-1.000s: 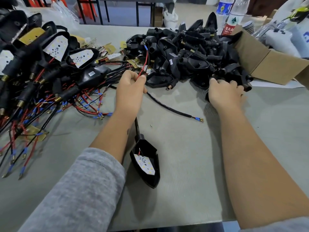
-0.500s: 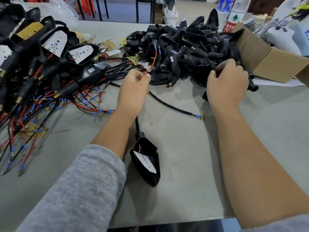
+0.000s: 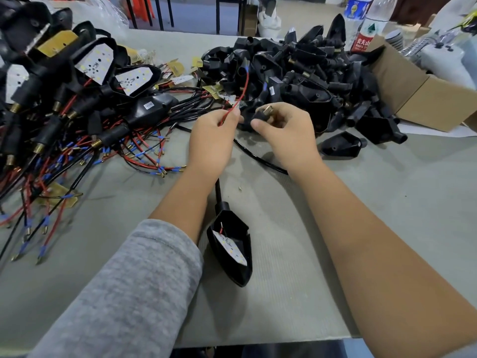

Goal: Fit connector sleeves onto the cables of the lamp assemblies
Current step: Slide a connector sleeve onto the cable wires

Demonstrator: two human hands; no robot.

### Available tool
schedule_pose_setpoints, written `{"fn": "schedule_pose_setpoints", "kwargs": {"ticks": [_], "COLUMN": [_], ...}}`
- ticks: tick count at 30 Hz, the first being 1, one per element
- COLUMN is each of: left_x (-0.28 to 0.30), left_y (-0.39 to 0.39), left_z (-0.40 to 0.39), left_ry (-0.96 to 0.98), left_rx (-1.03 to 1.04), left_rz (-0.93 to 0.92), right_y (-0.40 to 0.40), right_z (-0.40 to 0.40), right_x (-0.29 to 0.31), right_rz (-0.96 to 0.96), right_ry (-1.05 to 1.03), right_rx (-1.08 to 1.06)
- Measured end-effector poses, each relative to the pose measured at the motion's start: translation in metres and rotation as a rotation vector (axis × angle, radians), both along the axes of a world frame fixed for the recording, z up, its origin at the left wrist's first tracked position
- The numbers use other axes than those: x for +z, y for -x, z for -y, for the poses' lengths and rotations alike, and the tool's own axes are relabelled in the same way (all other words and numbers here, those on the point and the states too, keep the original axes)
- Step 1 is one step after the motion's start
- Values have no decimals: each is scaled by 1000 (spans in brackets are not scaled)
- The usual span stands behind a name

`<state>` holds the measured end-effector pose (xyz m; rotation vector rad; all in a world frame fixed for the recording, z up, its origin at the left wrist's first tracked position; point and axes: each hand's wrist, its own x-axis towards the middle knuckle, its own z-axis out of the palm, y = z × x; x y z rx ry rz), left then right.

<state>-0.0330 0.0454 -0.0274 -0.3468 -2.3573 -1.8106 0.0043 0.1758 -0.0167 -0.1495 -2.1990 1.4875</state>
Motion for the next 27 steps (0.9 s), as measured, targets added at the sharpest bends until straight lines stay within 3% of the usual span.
{"fn": "schedule_pose_setpoints", "kwargs": {"ticks": [4,8,11,18,21,24,27], "left_x": [1,-1,-1,8,8,8,9], "left_y": [-1,-2,-3,-7,-6,-9,-12], "left_z": [0,0,-2,-3,0,-1,-4], "left_ry": [-1,5,95,153,265,336,274], "left_rx": [-2,-63,-54,53,83,0,-92], "left_rz": [-22,-12,-1,-96,-214,-369,-360], "right_y": [-3,-5,-7,-7,-7,-7,-6], "right_z": [-6,-3,0,8,8,8,7], "right_x": [2,6,8,8,9,8,7], "right_rz": [-43,-65,-61,22,29,29,64], "right_ry": [122,407,519,523,560,551,483], "right_rx": [137,269,295,281,281,270,249]}}
